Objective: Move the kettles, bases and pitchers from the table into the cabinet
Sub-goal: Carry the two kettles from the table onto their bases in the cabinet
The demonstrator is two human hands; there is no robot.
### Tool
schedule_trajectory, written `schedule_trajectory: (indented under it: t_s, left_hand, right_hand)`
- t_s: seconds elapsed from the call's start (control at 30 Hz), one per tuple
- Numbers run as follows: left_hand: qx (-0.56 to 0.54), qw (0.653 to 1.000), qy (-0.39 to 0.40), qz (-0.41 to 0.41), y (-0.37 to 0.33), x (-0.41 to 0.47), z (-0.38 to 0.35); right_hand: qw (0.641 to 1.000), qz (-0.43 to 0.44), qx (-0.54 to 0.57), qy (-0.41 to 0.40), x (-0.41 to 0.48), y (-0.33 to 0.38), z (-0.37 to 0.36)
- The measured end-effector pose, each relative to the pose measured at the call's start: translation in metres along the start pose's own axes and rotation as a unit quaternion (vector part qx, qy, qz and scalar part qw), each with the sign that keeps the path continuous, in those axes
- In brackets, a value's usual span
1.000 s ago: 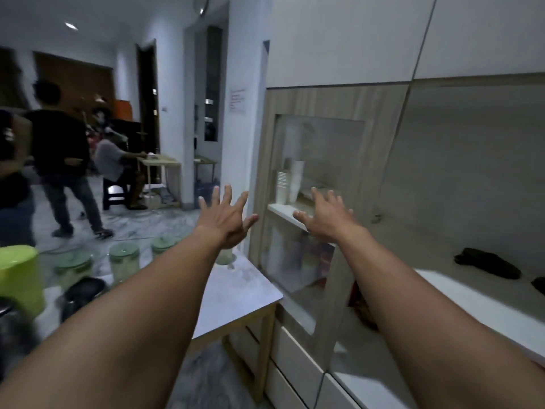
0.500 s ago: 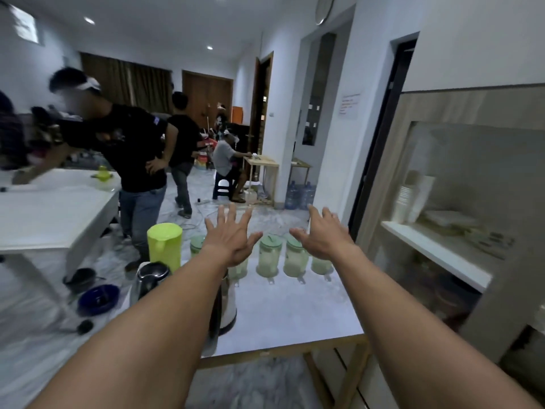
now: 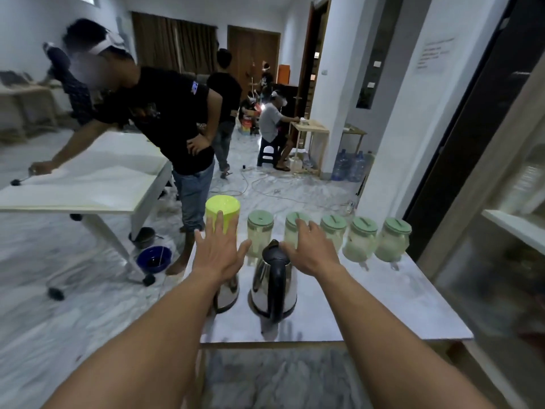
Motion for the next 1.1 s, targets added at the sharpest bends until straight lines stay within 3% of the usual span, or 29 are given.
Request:
schedule_trajectory:
  t_s: [0.13,0.27,0.4,0.53,0.67,0.8,1.1]
  left_hand:
    - [-0.029,0.998,0.016,0.058,0.030,-0.007,-0.035]
    - [-0.074,0.985,0.002,0.153,0.050,-0.022,-0.066]
    - [-0.135,0.964,0.032,0.225,0.059,-0.029,-0.093]
    - [-0.265,0.910,0.064,0.312,0.071,-0.029,-0.124]
    - [-0.381,0.848,0.049,0.365,0.081,-0.023,-0.142]
    - [-0.421,0.825,0.018,0.377,0.084,-0.016,-0.153]
    - [-0.431,0.825,-0.019,0.366,0.078,-0.017,-0.154]
  right_hand:
    - [1.000,0.012,0.005,-0.009,0.006,0.007,-0.047]
    - [0.999,-0.027,0.013,-0.044,0.006,0.004,-0.085]
    - [0.996,-0.077,0.037,-0.025,0.004,-0.005,-0.118]
    - [0.974,-0.159,0.161,0.002,0.000,-0.013,-0.151]
    - [0.905,-0.229,0.357,0.028,0.002,-0.021,-0.185]
    - [0.848,-0.254,0.466,0.020,0.010,-0.023,-0.206]
    - [0.838,-0.283,0.459,-0.086,0.017,-0.020,-0.201]
Point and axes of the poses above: each hand's wrist, its own x-axis towards the middle knuckle, its own z-axis out of the back of the hand, y = z × x, the point moved 2 cm from there along x, towards the middle knuckle, and after that the axes turned 2 degrees about y, right-handed, at the moved point
